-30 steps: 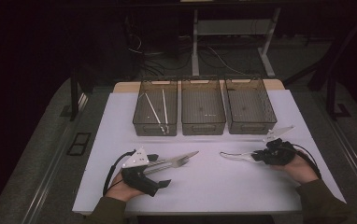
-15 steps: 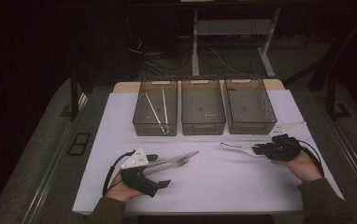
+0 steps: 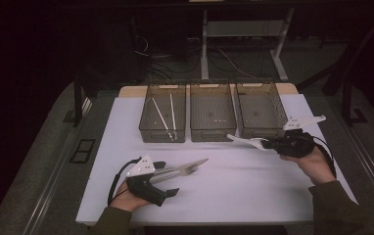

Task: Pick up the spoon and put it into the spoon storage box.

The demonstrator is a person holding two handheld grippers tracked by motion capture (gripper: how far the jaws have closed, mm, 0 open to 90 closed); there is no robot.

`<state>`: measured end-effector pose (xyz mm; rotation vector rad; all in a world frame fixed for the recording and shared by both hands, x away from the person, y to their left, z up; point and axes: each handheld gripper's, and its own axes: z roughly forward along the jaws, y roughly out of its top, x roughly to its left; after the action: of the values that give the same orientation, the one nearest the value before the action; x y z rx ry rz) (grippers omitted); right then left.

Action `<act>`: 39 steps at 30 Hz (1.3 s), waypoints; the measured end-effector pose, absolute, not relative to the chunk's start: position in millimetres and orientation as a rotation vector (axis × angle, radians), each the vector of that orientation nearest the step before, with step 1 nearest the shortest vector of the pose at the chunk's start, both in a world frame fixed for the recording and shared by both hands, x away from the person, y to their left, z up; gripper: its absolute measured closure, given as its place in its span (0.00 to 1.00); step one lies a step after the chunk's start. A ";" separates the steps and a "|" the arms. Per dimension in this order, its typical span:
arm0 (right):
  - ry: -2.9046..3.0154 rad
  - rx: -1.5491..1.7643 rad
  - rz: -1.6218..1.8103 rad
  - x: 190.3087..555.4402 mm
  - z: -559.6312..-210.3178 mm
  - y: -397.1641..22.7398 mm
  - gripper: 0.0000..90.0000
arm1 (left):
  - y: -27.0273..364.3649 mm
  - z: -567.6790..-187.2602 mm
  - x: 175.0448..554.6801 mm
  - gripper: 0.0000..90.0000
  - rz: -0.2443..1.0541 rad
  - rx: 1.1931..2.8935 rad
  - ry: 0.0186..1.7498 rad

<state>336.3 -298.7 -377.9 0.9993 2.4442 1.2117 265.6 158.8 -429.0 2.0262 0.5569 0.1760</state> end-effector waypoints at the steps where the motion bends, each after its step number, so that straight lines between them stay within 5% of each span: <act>1: 2.440 0.995 1.212 338.0 -376.5 -297.1 0.91 | 158.6 -429.1 265.6 0.00 0.175 2.026 0.557; 25: 2.371 0.966 1.198 393.9 -348.4 -242.9 0.91 | 159.2 -428.4 265.8 0.00 0.173 2.015 0.557; 39: 2.412 0.992 1.091 432.8 -360.9 -198.4 0.91 | 158.5 -428.3 265.2 0.00 0.165 2.011 0.555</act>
<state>432.8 -198.4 -360.9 0.9924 2.4124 1.0911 265.2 158.5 -428.3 2.0113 0.5545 0.1650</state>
